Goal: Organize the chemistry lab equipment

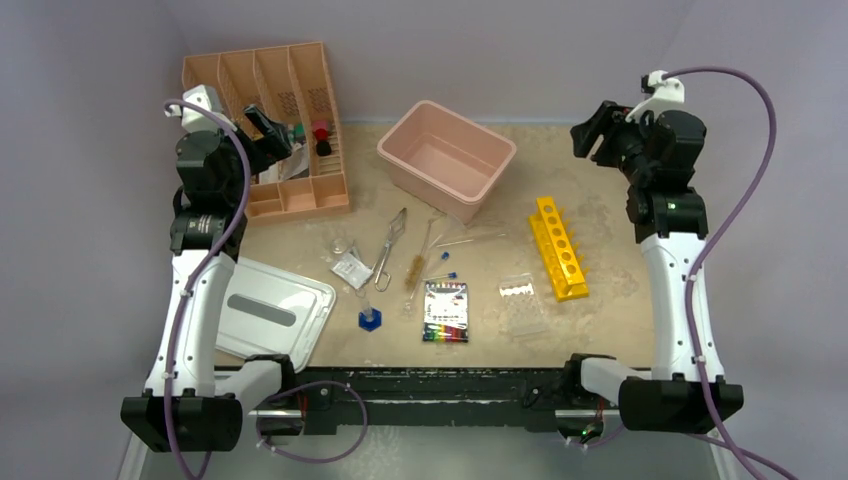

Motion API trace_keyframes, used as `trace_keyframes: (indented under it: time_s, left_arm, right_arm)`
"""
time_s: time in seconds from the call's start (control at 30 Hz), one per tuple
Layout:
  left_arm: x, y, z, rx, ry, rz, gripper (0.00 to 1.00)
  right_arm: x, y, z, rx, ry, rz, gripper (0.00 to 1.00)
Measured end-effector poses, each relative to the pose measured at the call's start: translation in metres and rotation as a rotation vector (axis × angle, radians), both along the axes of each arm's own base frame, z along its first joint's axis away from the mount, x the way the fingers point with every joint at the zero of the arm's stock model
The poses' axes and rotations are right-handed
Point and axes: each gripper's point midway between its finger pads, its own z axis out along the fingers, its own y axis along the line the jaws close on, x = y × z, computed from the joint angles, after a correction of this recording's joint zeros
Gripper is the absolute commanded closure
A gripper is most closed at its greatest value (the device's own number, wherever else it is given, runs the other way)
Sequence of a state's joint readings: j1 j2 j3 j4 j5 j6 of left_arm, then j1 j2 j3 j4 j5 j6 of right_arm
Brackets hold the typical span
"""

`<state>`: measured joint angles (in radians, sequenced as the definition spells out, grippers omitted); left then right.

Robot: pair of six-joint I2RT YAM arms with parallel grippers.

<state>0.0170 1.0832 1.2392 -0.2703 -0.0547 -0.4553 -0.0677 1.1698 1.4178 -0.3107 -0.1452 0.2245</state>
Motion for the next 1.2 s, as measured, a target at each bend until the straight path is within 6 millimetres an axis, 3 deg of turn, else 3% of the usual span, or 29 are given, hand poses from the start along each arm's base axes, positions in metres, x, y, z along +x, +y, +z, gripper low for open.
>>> trace_keyframes:
  time_s: [0.2,0.4,0.5,0.6,0.73,0.83,1.0,1.13,1.2]
  left_arm:
    - [0.0,-0.01,-0.001,-0.01,-0.031,-0.05,0.01]
    - [0.003,-0.05,-0.007,-0.024,-0.069,-0.222,0.01]
    - [0.002,-0.069,-0.015,-0.052,-0.082,-0.305,0.02]
    - [0.001,-0.081,-0.023,-0.076,-0.082,-0.354,0.03]
    - [0.0,-0.091,-0.024,-0.088,-0.091,-0.394,0.03]
    - [0.001,-0.096,-0.021,-0.09,-0.103,-0.412,0.04]
    - [0.004,-0.102,-0.027,-0.09,-0.088,-0.429,0.04]
    - [0.006,-0.105,-0.032,-0.086,-0.074,-0.435,0.08]
    - [0.007,-0.105,-0.034,-0.085,-0.069,-0.436,0.09]
  right_arm:
    - [-0.009,0.022,-0.024,0.02,0.049,0.107,0.32]
    - [-0.022,0.065,-0.062,-0.019,0.135,0.284,0.37]
    - [-0.029,0.094,-0.095,-0.074,0.189,0.406,0.38]
    - [-0.029,0.111,-0.137,-0.149,0.252,0.493,0.38]
    - [-0.026,0.122,-0.201,-0.276,0.352,0.604,0.35]
    - [-0.025,0.128,-0.236,-0.371,0.396,0.682,0.35]
    - [-0.021,0.131,-0.271,-0.529,0.403,0.792,0.35]
    - [-0.014,0.131,-0.288,-0.615,0.394,0.848,0.59]
    - [-0.011,0.131,-0.3,-0.639,0.406,0.869,0.63]
